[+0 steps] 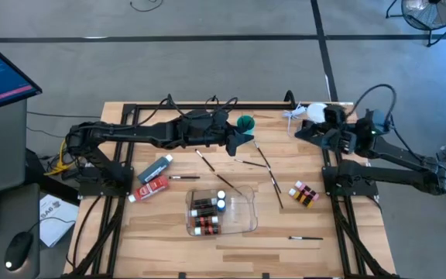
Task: Pick & Place Paint Supplies
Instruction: Adjust the transparent bin
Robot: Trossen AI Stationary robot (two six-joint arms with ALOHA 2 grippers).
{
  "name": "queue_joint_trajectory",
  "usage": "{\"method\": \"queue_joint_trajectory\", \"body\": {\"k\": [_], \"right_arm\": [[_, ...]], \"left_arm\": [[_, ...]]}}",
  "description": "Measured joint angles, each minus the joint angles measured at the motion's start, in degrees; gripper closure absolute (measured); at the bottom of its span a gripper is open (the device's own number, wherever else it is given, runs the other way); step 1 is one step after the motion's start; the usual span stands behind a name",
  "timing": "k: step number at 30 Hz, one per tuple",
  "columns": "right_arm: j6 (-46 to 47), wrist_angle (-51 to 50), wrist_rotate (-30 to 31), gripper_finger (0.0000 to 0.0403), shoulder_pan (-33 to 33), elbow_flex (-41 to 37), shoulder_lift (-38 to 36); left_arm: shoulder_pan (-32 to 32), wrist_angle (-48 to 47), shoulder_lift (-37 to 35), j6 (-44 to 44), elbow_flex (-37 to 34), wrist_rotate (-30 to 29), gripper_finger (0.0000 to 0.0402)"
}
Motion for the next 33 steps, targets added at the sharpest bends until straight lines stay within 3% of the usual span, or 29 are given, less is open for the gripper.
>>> {"method": "queue_joint_trajectory", "body": {"k": [12, 17, 23, 28, 33], "right_arm": [[-0.67, -21.87, 0.06, 0.0148, -0.02, 0.00, 2.74], [-2.07, -24.12, -0.03, 0.0148, 0.09, 0.00, 4.43], [-3.29, -23.90, -0.07, 0.0148, 0.11, 0.00, 4.63], [-4.86, -23.96, -0.07, 0.0148, 0.11, 0.02, 4.63], [-6.15, -24.50, 0.04, 0.0148, 0.11, 0.01, 4.65]], "left_arm": [[0.02, -1.06, 0.00, 0.02, 0.08, 0.18, 0.0242], [0.61, -19.75, 0.02, 3.23, 0.11, 1.40, 0.0245], [4.48, -43.26, 0.02, 13.99, 0.07, 12.27, 0.0264], [5.84, -51.86, -0.85, 29.54, 0.09, 14.88, 0.0281], [6.24, -53.14, -0.83, 36.28, -3.23, 16.67, 0.0295]]}}
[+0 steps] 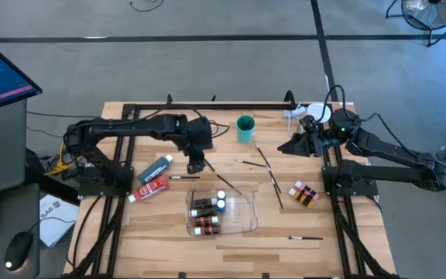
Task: Pick & Place Paint Supplies
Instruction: Adjust the transparent bin
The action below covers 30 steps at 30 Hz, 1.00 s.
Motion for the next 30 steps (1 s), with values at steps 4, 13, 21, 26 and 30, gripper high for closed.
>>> {"method": "queue_joint_trajectory", "body": {"k": [4, 13, 21, 26, 30], "right_arm": [[-0.02, -0.78, 1.47, 0.0148, 0.00, -0.01, 0.03], [-0.06, 0.21, 5.03, 0.0148, 1.44, -0.01, 1.04], [-3.49, -0.40, 9.79, 0.0154, 5.55, 0.12, 9.80], [-6.36, -0.51, 11.46, 0.0183, 6.91, 3.45, 19.07], [-7.78, -0.65, 11.97, 0.0213, 7.90, 7.64, 26.11]], "left_arm": [[-1.96, 5.91, 0.02, 3.55, -6.53, 0.31, 0.0301], [-3.47, 14.50, -0.90, 7.67, -16.71, -5.89, 0.0302], [-0.24, 17.61, -1.07, 4.09, -20.03, -5.22, 0.0302], [-0.07, 18.93, -1.07, 1.56, -20.03, -0.54, 0.0302], [-1.35, 19.78, -1.15, 1.33, -20.03, 1.60, 0.0302]]}}
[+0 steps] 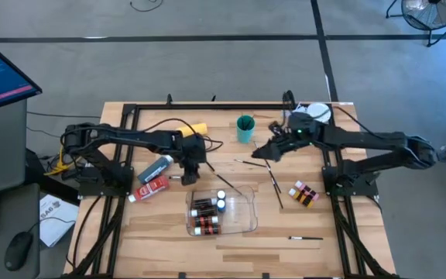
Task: Pick & Place Paint Supplies
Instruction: Adjust the transparent bin
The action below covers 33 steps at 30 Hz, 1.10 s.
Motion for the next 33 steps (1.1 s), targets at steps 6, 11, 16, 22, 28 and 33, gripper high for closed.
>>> {"method": "queue_joint_trajectory", "body": {"k": [6, 11, 16, 22, 28, 33], "right_arm": [[-4.46, -0.71, -1.92, 0.0257, 3.22, 5.86, 6.71], [-6.16, -2.59, -1.65, 0.0285, 4.16, 8.26, 8.83], [-7.71, -9.30, -0.16, 0.0305, 4.88, 8.28, 9.05], [-9.40, -16.15, 4.65, 0.0317, 6.16, 8.25, 9.05], [-9.37, -16.14, 6.50, 0.0317, 8.56, 8.26, 10.00], [-8.90, -16.29, 7.77, 0.0317, 11.09, 8.29, 12.75]], "left_arm": [[-4.37, 4.52, -1.48, -0.57, -0.02, 0.61, 0.0302], [-6.80, 7.18, -1.38, -1.93, 0.02, 0.51, 0.0302], [-8.48, 7.68, -1.38, -2.50, 0.02, 0.28, 0.0302], [-8.85, 8.77, -1.36, -2.94, 0.02, 0.04, 0.0302], [-8.85, 9.78, -1.34, -2.94, 0.02, -0.03, 0.0302], [-8.85, 10.38, -1.34, -3.04, 0.02, -0.09, 0.0302]]}}
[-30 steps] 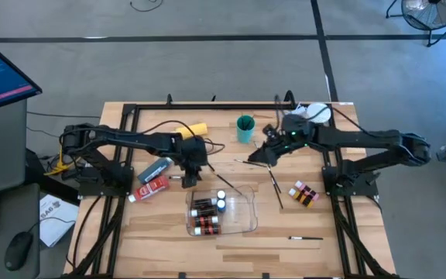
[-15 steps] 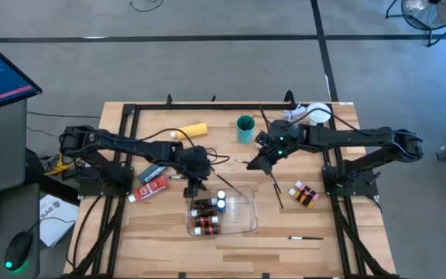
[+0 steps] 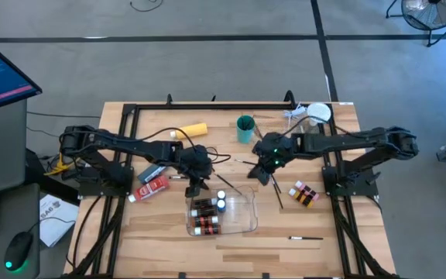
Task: Pick & Place Paint Supplies
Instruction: Adjust the transparent bin
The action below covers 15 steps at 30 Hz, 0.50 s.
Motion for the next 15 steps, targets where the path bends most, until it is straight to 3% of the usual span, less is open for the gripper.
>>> {"method": "queue_joint_trajectory", "body": {"k": [15], "right_arm": [[1.69, 3.16, 3.44, 0.0317, 2.78, -0.04, 8.35]], "left_arm": [[0.02, 1.28, 0.02, -1.96, -0.02, -0.35, 0.0302]]}}
